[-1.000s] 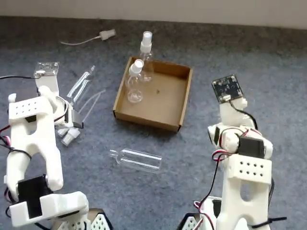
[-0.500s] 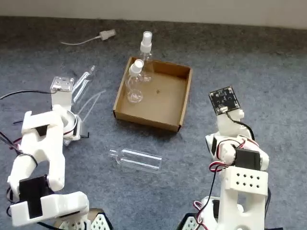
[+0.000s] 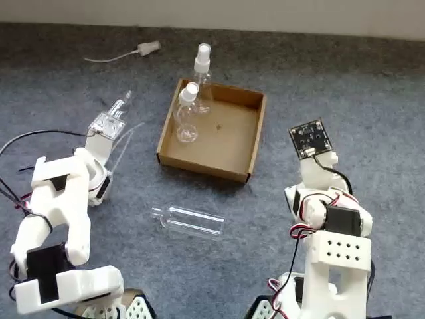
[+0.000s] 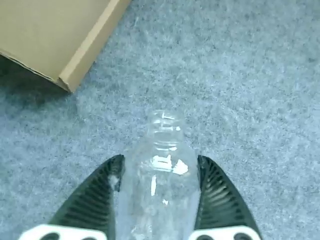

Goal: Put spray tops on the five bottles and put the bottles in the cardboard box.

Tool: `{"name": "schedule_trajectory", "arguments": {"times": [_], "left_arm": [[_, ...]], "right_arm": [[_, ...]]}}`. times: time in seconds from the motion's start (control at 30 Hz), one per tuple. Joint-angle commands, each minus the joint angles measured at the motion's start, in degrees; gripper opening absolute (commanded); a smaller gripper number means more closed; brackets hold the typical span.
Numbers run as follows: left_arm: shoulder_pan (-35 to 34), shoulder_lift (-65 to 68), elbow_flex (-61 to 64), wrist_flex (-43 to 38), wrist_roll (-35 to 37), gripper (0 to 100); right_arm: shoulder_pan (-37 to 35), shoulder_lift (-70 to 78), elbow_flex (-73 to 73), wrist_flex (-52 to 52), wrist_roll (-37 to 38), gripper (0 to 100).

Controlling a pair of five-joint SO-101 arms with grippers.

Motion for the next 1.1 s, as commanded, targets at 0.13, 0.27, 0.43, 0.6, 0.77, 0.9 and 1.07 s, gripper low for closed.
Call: {"name": "schedule_trajectory", "arguments": {"times": [0.13,0.27,0.43,0.6,0.77,0.9,1.07], "left_arm": [[1.5,-0.9,-8.0,20.1,15.7,4],[1.5,-0.7,-11.3,19.3,33.6,3],[5.5,-0.4,-14.2,19.3,51.7,3],[12.4,-0.3,-14.7,18.4,63.8,5],[14.1,-0.3,-14.4,18.5,63.8,24],[14.5,-0.3,-14.4,18.8,63.7,31],[12.9,-0.9,-14.5,18.8,51.4,30]], "right_arm": [[-0.3,-1.1,-0.2,-0.9,-0.4,2.6],[-0.3,-1.1,-0.2,-0.9,-0.4,2.6],[-0.2,-1.1,-0.1,-0.8,-0.4,2.6],[-0.2,-1.1,-0.1,-0.8,-0.4,2.6],[-0.1,-1.1,-0.1,-0.9,-0.4,2.6],[-0.3,-1.1,-0.1,-0.9,-0.4,2.6],[-0.3,-1.1,-0.1,-0.9,-0.2,2.6]]}}
